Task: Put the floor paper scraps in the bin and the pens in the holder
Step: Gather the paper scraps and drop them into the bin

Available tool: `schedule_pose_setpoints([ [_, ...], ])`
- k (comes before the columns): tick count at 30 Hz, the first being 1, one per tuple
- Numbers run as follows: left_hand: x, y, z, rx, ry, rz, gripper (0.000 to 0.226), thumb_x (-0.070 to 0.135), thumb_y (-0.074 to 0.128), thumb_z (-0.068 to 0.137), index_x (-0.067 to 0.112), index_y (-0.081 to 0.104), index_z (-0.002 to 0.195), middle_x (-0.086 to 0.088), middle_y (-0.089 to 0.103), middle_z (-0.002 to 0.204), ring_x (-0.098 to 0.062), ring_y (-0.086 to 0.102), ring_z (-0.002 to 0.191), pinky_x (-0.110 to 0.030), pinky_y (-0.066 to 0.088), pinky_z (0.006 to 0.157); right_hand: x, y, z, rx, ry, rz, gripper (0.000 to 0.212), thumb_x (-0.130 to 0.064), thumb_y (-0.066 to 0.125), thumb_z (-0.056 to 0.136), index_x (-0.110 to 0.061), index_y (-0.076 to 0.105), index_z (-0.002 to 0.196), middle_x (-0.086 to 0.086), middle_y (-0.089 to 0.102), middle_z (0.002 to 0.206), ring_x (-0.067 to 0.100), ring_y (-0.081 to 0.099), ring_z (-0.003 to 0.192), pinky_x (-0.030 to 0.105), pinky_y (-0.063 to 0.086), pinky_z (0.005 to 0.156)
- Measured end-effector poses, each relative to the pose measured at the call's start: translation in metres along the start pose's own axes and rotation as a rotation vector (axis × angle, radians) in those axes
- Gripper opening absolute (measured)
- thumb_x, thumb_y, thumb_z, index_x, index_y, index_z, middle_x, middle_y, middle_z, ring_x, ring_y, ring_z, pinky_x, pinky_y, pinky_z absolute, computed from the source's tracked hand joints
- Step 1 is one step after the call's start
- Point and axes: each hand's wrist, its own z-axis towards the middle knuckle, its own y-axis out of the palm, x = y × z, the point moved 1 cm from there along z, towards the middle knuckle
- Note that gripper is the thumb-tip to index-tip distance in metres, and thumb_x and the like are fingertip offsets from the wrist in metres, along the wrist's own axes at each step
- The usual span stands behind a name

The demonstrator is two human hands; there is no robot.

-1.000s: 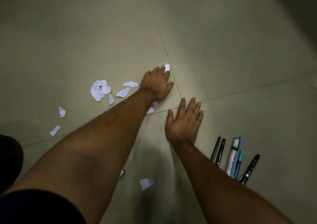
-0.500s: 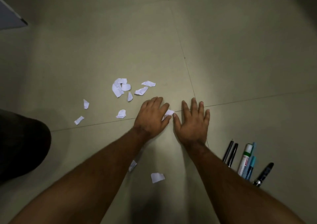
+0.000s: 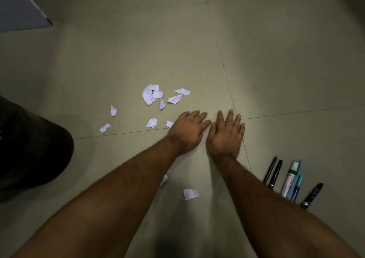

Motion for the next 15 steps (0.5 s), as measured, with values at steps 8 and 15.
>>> schedule_pose_setpoints([
  [8,-0.019,-0.003,0.012,0.151,-0.202,0.029,0.042,0.026,0.049,0.079,0.013,0.064,0.116,-0.010,0.057,0.137,-0.031,0.051,0.129,-0.045,0.036,0.107,-0.003,0.001,0.001,0.025,0.014,-0.001,0.054,-0.041,0.030,0.101,-0.020,0.035,0.151,0.014,0.026,0.160,0.036,0.018,0.149,0.051,0.012,0.121],
  [15,-0.042,0.004,0.018,-0.043,-0.309,0.010,0.054,0.033,0.036,0.086,0.007,0.052,0.131,-0.018,0.051,0.139,-0.037,0.046,0.129,-0.046,0.040,0.103,0.000,0.002,-0.002,0.077,-0.023,0.006,0.053,-0.043,0.036,0.101,-0.018,0.042,0.147,0.016,0.033,0.156,0.037,0.024,0.147,0.050,0.015,0.119],
])
